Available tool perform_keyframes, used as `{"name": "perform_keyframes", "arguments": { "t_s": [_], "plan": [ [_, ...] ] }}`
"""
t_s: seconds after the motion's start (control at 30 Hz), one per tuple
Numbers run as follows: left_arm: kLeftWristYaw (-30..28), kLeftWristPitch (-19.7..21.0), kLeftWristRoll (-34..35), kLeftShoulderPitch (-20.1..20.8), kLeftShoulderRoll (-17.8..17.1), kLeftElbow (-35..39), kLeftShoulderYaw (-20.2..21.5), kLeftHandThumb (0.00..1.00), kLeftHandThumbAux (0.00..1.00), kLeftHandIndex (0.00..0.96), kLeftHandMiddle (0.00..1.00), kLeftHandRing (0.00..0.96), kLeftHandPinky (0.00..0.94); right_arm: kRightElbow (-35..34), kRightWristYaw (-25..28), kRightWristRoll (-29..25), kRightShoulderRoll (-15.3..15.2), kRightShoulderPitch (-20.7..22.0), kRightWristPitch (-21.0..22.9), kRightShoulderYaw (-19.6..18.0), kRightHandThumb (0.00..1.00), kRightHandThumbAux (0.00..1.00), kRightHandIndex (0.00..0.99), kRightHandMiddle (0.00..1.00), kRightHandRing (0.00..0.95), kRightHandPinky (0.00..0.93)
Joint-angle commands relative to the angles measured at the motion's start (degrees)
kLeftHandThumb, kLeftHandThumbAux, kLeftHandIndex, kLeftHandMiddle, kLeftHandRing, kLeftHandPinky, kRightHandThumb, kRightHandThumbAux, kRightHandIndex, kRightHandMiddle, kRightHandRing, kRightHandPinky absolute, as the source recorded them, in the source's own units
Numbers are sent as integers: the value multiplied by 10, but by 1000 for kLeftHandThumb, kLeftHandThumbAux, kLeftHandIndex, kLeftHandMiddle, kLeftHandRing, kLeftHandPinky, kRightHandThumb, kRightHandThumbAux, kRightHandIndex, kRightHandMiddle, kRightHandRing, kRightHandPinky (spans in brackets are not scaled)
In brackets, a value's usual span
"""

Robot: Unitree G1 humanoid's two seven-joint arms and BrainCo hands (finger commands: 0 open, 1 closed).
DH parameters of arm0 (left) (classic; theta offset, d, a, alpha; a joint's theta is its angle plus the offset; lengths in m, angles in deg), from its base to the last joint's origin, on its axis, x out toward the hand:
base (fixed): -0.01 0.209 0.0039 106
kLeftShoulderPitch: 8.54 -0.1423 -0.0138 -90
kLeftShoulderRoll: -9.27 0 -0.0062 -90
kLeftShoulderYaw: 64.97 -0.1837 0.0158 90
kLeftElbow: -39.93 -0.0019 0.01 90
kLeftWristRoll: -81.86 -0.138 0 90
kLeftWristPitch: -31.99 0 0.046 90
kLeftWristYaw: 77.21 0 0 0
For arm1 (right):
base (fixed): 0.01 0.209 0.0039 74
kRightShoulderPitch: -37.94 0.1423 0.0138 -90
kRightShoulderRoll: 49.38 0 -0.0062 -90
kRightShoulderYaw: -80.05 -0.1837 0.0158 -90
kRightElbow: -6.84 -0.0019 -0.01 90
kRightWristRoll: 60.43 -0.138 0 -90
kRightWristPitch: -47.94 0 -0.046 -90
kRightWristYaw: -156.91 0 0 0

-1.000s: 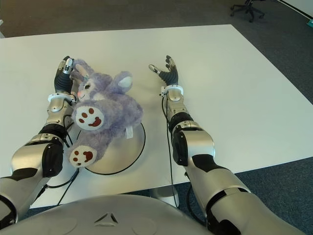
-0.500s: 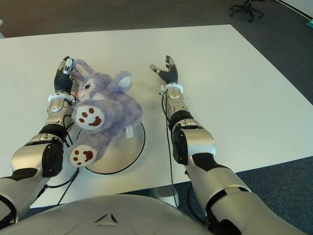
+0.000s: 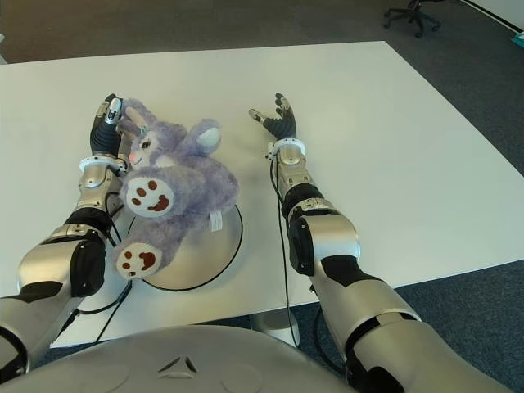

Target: Put the doll into the plate.

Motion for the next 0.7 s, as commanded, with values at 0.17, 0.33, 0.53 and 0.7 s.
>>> {"name": "perform_keyframes", "arguments": {
  "t_s": [0.17, 0.33, 0.53, 0.7],
  "plan": [
    [-10, 36, -1, -58, 26, -39, -4, 0, 393, 0, 96, 28, 0, 44, 16, 0, 16, -69, 78, 2, 59, 825, 31, 8, 4, 36],
    [-7, 36, -2, -58, 26, -39, -5, 0, 394, 0, 93, 28, 0, 44, 20, 1, 16, -71, 79, 3, 11, 821, 18, 1, 0, 32],
    [-6, 34, -3, -59, 27, -38, -6, 0, 392, 0, 87, 25, 0, 44, 23, 2, 15, -73, 77, 5, 0, 792, 8, 0, 0, 21],
    [-5, 33, -3, -59, 27, -38, -6, 0, 391, 0, 87, 27, 0, 44, 24, 1, 15, -73, 76, 6, 0, 758, 8, 0, 0, 19]
  ]
}}
